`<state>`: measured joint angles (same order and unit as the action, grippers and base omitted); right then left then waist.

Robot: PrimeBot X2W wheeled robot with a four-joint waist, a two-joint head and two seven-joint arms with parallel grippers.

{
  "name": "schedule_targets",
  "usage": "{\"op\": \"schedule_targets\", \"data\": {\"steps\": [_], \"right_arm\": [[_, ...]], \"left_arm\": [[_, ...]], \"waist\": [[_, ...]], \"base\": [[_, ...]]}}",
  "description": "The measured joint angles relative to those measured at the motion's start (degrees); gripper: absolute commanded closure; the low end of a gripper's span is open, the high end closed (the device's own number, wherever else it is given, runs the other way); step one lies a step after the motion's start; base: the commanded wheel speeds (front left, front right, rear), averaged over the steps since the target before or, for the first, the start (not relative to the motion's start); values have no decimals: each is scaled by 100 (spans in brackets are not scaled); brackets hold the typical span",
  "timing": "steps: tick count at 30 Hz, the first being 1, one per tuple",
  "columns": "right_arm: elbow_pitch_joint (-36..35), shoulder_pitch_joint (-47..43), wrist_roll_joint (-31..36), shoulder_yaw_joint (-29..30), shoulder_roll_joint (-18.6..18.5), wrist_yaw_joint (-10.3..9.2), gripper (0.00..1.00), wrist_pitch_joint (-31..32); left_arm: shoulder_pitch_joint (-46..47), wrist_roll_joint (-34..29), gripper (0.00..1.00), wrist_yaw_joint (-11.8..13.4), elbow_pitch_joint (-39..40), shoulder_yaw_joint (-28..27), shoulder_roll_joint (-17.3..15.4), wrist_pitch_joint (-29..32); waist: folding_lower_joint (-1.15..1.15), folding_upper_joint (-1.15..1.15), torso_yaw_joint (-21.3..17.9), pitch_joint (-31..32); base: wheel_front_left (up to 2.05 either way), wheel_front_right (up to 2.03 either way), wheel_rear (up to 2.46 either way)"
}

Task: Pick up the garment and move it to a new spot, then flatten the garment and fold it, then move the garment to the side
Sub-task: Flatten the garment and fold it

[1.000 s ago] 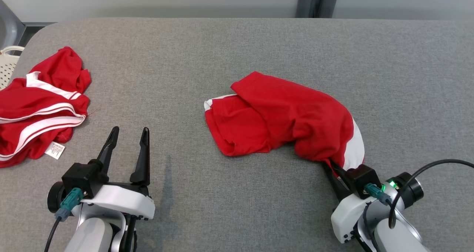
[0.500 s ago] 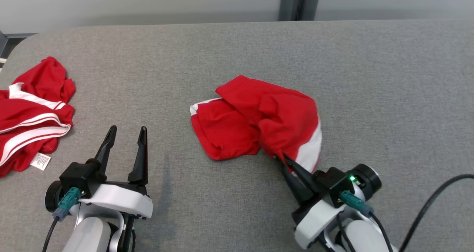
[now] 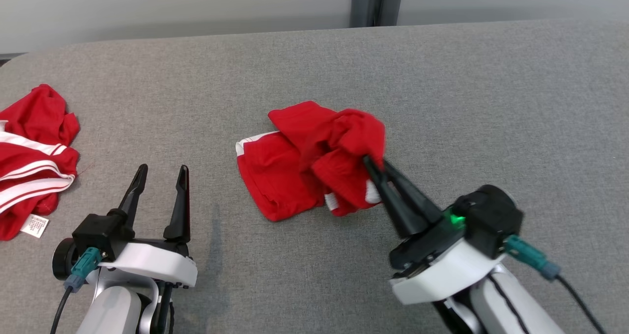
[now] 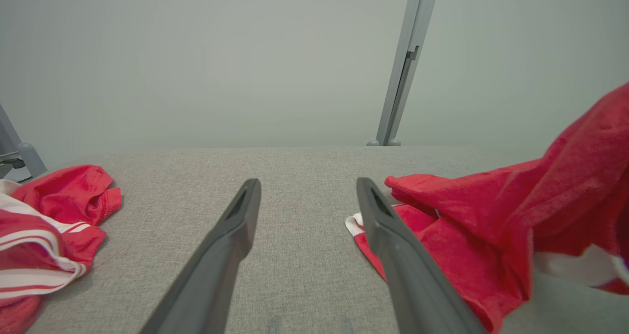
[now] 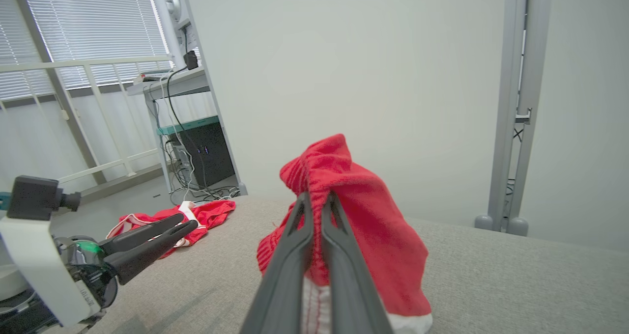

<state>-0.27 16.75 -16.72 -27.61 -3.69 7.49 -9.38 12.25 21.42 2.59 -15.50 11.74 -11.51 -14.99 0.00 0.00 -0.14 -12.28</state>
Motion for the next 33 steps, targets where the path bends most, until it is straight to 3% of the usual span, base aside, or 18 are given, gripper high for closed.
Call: {"op": "schedule_targets", "data": {"steps": [10, 16, 23, 30, 31, 32, 33], "right_arm": [[327, -352, -55, 1606, 41, -1, 100, -52], [1139, -410, -208, 2626, 75, 0, 100, -157], [2379, -141, -390, 3330, 78, 0, 100, -287], [3274, 174, -421, 3486, -19, 0, 100, -386], [3334, 199, -422, 3462, -33, 0, 92, -422], [3378, 237, -423, 3428, -45, 0, 53, -436], [3387, 270, -422, 3386, -55, 0, 0, -476]], "left_arm": [[14, -19, 0, 24, 47, -5, -32, 0], [104, -25, 0, 25, 99, 18, -64, 0], [177, -26, 0, 24, 102, 46, -57, 0], [225, -34, 0, 16, 90, 55, -36, 0], [225, -36, 0, 15, 88, 54, -35, 0], [225, -45, 0, 10, 88, 53, -33, 0], [225, -55, 0, 3, 85, 49, -27, 0]], "waist": [[0, 0, -84, -50], [0, 0, -77, -165], [0, 0, -10, -326], [0, 0, 59, -387], [0, 0, 65, -387], [0, 0, 68, -383], [0, 0, 70, -376]], "base": [[0, 0, 0], [0, 0, 0], [0, 0, 0], [0, 0, 0], [0, 0, 0], [0, 0, 0], [0, 0, 0]]}}
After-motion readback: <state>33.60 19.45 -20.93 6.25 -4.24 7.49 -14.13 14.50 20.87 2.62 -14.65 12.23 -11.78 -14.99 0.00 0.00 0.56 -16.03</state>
